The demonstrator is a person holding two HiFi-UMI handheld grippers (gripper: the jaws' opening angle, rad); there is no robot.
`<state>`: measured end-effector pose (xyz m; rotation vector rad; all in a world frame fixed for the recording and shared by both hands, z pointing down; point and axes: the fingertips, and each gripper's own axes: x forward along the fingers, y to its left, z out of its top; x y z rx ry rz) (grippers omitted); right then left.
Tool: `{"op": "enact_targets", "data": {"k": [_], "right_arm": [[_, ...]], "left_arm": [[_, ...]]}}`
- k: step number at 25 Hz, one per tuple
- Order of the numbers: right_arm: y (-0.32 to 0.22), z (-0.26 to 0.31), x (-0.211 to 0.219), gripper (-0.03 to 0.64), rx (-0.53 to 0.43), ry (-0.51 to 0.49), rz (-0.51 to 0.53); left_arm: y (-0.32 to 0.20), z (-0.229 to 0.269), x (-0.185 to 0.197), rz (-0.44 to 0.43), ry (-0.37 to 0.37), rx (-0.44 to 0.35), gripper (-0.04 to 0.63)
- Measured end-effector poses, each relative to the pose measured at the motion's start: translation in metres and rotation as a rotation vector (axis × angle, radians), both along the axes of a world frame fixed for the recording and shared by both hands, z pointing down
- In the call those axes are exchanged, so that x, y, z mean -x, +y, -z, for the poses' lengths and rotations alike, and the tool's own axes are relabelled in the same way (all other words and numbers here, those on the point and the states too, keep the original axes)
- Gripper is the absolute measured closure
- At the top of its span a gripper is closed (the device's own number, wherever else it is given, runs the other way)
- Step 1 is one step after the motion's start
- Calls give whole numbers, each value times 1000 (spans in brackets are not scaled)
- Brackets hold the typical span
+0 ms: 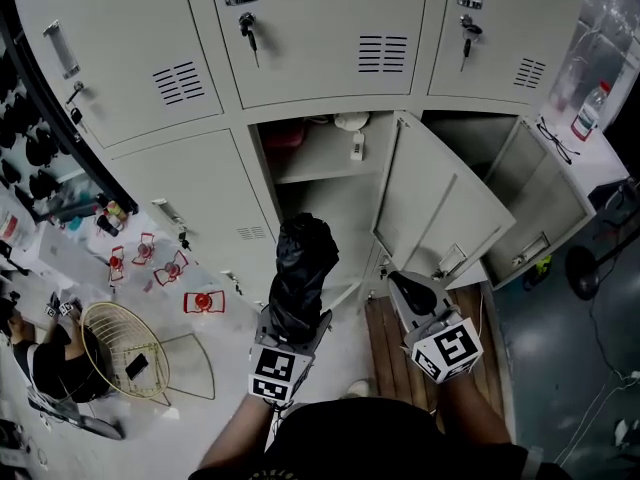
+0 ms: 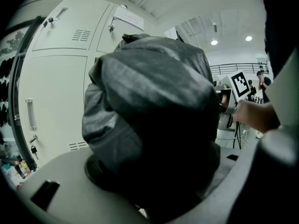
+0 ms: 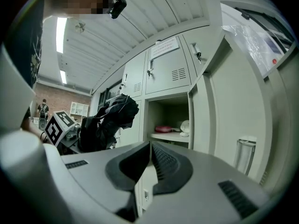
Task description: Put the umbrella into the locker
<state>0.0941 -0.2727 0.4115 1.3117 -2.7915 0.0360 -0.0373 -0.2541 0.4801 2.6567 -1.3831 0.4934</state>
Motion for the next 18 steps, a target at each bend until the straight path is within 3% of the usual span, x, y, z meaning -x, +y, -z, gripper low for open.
{"op": "enact_targets", "data": {"k": [18], "right_arm": [[-31,-4,-50,584,-3,10,-16]], "left_arm": [[-12,-7,-22,38,-16,17,304]]}}
